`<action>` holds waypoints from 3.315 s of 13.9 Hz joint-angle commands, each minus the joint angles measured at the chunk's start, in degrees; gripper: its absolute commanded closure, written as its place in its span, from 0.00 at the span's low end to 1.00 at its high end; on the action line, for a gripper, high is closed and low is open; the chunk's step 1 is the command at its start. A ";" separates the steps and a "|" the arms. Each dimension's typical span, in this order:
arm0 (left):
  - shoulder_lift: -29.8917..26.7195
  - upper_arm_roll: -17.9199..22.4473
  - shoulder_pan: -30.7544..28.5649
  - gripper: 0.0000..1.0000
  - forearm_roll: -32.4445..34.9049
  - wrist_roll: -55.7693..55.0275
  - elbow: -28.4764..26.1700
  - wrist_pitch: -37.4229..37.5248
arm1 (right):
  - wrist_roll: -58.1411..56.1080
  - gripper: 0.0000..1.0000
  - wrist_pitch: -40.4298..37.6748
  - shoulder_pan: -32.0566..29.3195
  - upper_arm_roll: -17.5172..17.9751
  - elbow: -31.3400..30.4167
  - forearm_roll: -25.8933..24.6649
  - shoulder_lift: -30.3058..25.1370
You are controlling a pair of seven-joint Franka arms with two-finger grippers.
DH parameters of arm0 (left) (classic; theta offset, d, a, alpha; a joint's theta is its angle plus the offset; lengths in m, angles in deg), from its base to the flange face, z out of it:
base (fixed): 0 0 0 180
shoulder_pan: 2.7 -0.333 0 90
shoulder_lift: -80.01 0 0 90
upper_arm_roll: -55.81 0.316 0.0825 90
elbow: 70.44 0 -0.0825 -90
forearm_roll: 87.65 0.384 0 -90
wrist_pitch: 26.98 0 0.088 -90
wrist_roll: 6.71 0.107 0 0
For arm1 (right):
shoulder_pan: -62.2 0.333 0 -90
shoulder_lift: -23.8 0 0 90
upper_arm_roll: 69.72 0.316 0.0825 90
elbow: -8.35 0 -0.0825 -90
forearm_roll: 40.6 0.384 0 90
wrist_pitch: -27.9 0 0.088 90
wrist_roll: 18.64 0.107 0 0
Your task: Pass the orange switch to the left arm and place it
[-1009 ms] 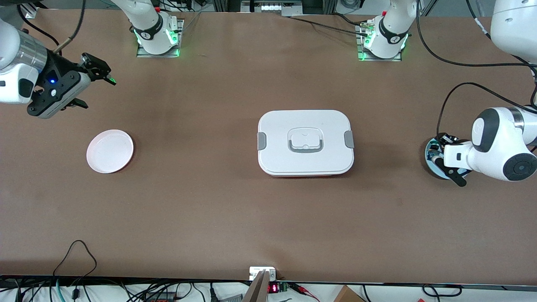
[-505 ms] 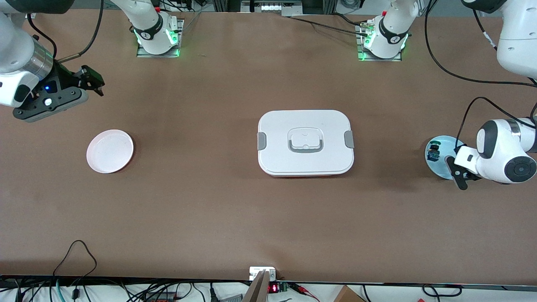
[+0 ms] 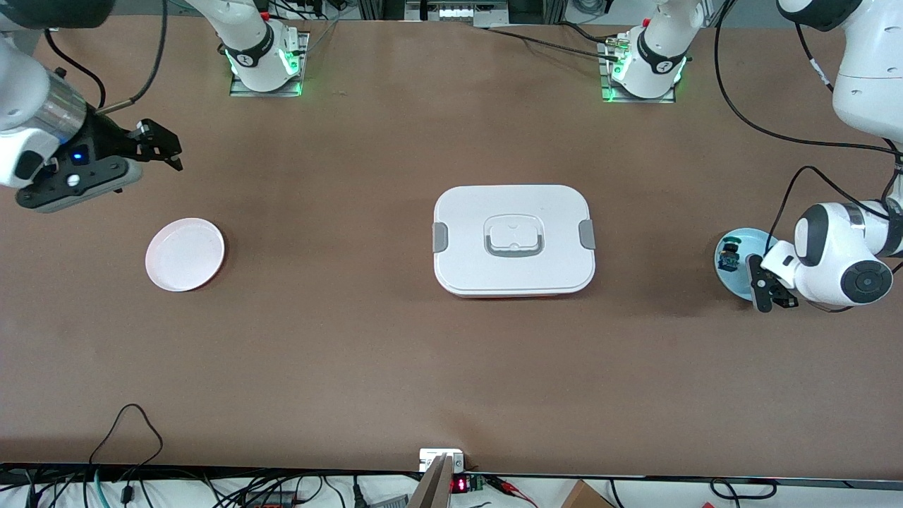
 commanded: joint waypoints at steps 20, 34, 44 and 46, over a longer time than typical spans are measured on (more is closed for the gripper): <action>-16.22 -15.51 2.68 0.00 -13.76 -53.00 17.80 48.01 | 4.61 0.00 10.79 1.27 -4.70 -4.58 -2.25 -3.72; -41.46 3.27 17.54 0.00 -24.58 -81.47 -3.99 23.19 | 4.52 0.00 11.15 1.10 -4.70 -3.97 -2.43 -0.38; -40.05 2.30 17.97 0.00 -23.34 -82.69 -2.15 26.15 | 4.70 0.00 11.15 1.45 -4.61 -3.97 -2.87 -0.29; -40.14 2.30 17.97 0.00 -23.34 -82.60 -2.15 26.68 | 4.70 0.00 11.24 1.36 -4.61 -3.88 -2.79 -0.20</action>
